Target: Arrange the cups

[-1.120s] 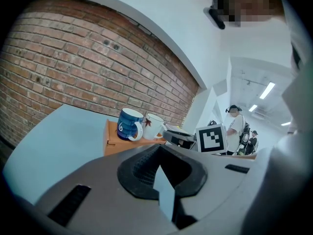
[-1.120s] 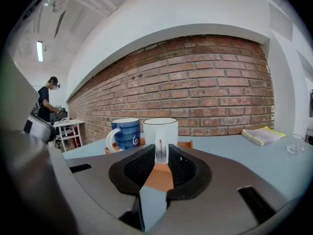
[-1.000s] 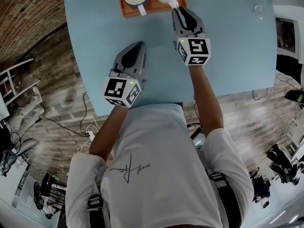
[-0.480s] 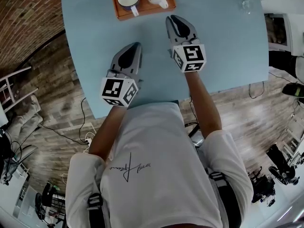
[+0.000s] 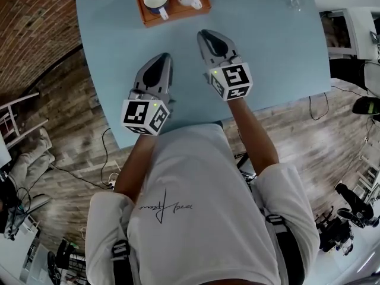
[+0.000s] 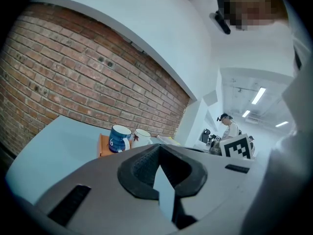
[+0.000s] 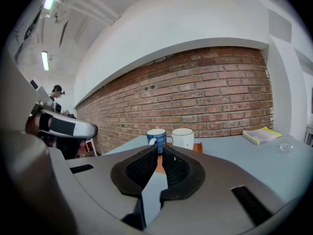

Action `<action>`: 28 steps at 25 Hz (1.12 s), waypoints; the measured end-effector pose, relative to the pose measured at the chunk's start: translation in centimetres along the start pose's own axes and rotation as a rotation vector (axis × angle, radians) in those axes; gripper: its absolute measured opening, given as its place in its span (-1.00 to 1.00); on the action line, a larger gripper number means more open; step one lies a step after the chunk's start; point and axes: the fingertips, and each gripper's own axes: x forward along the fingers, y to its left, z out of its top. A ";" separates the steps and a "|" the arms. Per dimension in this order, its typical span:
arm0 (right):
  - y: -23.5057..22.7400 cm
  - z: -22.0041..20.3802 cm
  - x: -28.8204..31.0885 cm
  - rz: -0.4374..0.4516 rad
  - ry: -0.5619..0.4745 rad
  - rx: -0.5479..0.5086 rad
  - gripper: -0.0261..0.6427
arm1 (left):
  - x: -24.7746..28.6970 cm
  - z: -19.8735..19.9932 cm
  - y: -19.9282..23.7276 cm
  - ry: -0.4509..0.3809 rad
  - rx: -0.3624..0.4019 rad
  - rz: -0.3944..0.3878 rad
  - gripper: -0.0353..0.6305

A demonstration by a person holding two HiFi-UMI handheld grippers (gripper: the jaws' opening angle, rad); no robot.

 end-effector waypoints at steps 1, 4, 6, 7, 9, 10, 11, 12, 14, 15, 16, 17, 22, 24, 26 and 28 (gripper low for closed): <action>0.2 0.2 -0.3 0.003 -0.002 0.004 -0.80 | -0.1 0.0 0.0 -0.001 0.000 -0.001 -0.87; 1.0 0.9 -1.4 0.010 -0.009 0.019 -0.81 | -0.6 0.3 -0.2 -0.007 0.003 -0.003 -0.87; 1.6 1.7 -2.0 0.013 -0.017 0.022 -0.82 | -1.0 0.7 -0.5 -0.017 0.005 -0.008 -0.87; 1.9 2.0 -2.4 0.012 -0.019 0.020 -0.82 | -1.2 0.9 -0.6 -0.022 0.003 -0.011 -0.87; 2.5 2.7 -3.2 0.009 -0.023 0.015 -0.83 | -1.7 1.3 -0.8 -0.033 0.001 -0.017 -0.87; 2.8 3.1 -3.7 0.007 -0.026 0.014 -0.83 | -2.1 1.5 -0.9 -0.039 0.001 -0.020 -0.87; 3.1 3.4 -4.3 0.005 -0.030 0.013 -0.83 | -2.4 1.7 -1.1 -0.045 0.003 -0.022 -0.87; 3.4 3.7 -4.9 0.004 -0.032 0.012 -0.83 | -2.7 1.9 -1.3 -0.051 0.007 -0.025 -0.87; 4.1 4.1 -6.0 0.001 -0.037 0.013 -0.84 | -3.3 2.0 -1.6 -0.055 0.014 -0.034 -0.87; 4.4 4.2 -6.5 -0.002 -0.039 0.016 -0.85 | -3.5 2.0 -1.8 -0.053 0.015 -0.040 -0.87; 4.7 4.4 -6.9 -0.007 -0.043 0.020 -0.86 | -3.7 2.0 -2.0 -0.050 0.013 -0.048 -0.87; 5.1 4.6 -7.4 -0.013 -0.046 0.024 -0.86 | -3.9 2.0 -2.2 -0.047 0.010 -0.058 -0.87; 7.2 5.3 -8.9 -0.031 -0.050 0.052 -0.86 | -4.9 2.2 -2.9 -0.040 0.019 -0.094 -0.87; 8.2 5.4 -9.3 -0.039 -0.042 0.056 -0.86 | -5.3 2.5 -3.2 -0.040 0.029 -0.105 -0.87; 8.9 5.5 -9.6 -0.041 -0.037 0.043 -0.86 | -5.5 2.6 -3.4 -0.038 0.030 -0.114 -0.87; 9.3 5.6 -9.8 -0.037 -0.037 0.036 -0.86 | -5.5 2.6 -3.7 -0.037 0.030 -0.122 -0.87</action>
